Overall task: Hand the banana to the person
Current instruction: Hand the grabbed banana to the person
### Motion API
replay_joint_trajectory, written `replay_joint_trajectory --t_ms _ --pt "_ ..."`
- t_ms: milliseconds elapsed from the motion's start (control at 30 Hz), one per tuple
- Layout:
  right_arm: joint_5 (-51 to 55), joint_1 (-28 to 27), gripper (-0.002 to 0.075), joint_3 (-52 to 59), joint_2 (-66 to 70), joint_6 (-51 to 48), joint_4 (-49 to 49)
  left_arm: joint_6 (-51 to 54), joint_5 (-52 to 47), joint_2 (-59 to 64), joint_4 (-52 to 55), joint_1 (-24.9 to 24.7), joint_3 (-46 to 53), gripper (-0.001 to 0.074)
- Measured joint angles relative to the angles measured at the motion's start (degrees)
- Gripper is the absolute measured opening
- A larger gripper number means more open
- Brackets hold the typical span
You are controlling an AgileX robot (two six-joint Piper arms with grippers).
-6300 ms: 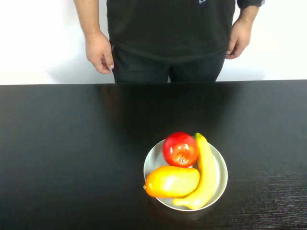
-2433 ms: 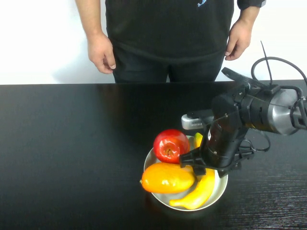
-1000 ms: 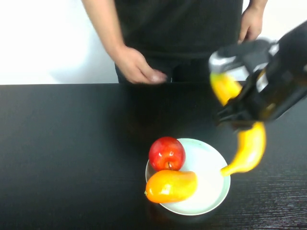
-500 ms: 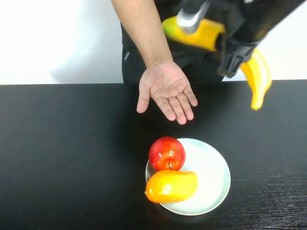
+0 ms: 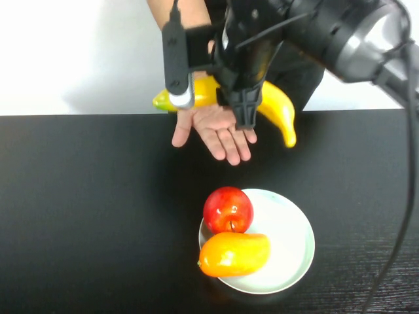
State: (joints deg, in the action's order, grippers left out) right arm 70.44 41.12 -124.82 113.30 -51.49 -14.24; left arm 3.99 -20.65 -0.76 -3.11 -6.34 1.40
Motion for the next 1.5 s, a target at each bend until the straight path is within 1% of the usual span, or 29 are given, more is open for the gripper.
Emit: replay_joint_trajectory --t_ms 67,133,267,333,400,433,500,600,633,667,867,1067,1167,1233,1300,1400,1467,1500 --pt "-2.38 0.00 -0.0007 0.00 0.49 -0.13 2.32 0.00 0.00 0.00 0.00 0.00 0.00 -0.0003" --pt "-5.20 0.00 -0.0006 0.00 0.84 -0.13 2.51 0.00 0.00 0.00 0.00 0.00 0.00 -0.0003" --pt "-9.81 0.00 0.0001 0.00 1.29 -0.13 -0.71 0.00 0.00 0.00 0.00 0.00 0.00 -0.0003" --pt "-10.54 0.00 0.0024 0.00 1.65 1.32 -2.10 0.00 0.00 0.00 0.00 0.00 0.00 -0.0003" --pt "-10.42 0.00 0.0071 0.00 1.79 3.93 -2.78 0.00 0.00 0.00 0.00 0.00 0.00 -0.0003" --pt "-10.33 0.00 0.0108 0.00 1.89 5.23 -2.78 0.00 0.00 0.00 0.00 0.00 0.00 -0.0003" --pt "-10.33 0.00 0.0200 0.00 2.13 5.69 -2.78 0.00 0.00 0.00 0.00 0.00 0.00 -0.0003" --pt "-10.45 -0.11 0.0370 0.00 2.63 6.53 -2.87 0.00 0.00 0.00 0.00 0.00 0.00 -0.0003" --pt "-10.45 -0.11 0.0407 0.00 2.73 6.53 -3.45 0.00 0.00 0.00 0.00 0.00 0.00 -0.0003" --pt "-10.28 -0.11 0.0428 0.00 2.88 7.03 -4.00 0.00 0.00 0.00 0.00 0.00 0.00 -0.0003" --pt "-9.54 0.00 0.0431 0.00 2.30 9.75 -4.26 0.00 0.00 0.00 0.00 0.00 0.00 -0.0003" --pt "-2.71 1.14 0.0431 -0.40 -2.00 16.80 -4.48 0.00 0.00 0.00 0.00 0.00 0.00 -0.0003" --pt "1.60 1.24 0.0423 -0.40 -4.69 20.56 -4.35 0.00 0.00 0.00 0.00 0.00 0.00 -0.0003" --pt "4.19 1.12 0.0384 -0.40 -6.27 24.45 -4.61 0.00 0.00 0.00 0.00 0.00 0.00 -0.0003" --pt "4.19 0.97 0.0292 -0.19 -8.35 29.94 -4.78 0.00 0.00 0.00 0.00 0.00 0.00 -0.0003" --pt "4.19 0.88 0.0095 -0.19 -11.66 35.52 -4.78 0.00 0.00 0.00 0.00 0.00 0.00 -0.0003" --pt "4.19 0.88 0.0006 1.14 -14.87 40.38 -4.78 0.00 0.00 0.00 0.00 0.00 0.00 -0.0003" --pt "4.19 0.88 -0.0008 2.77 -16.90 43.37 -4.78 0.00 0.00 0.00 0.00 0.00 0.00 -0.0003"
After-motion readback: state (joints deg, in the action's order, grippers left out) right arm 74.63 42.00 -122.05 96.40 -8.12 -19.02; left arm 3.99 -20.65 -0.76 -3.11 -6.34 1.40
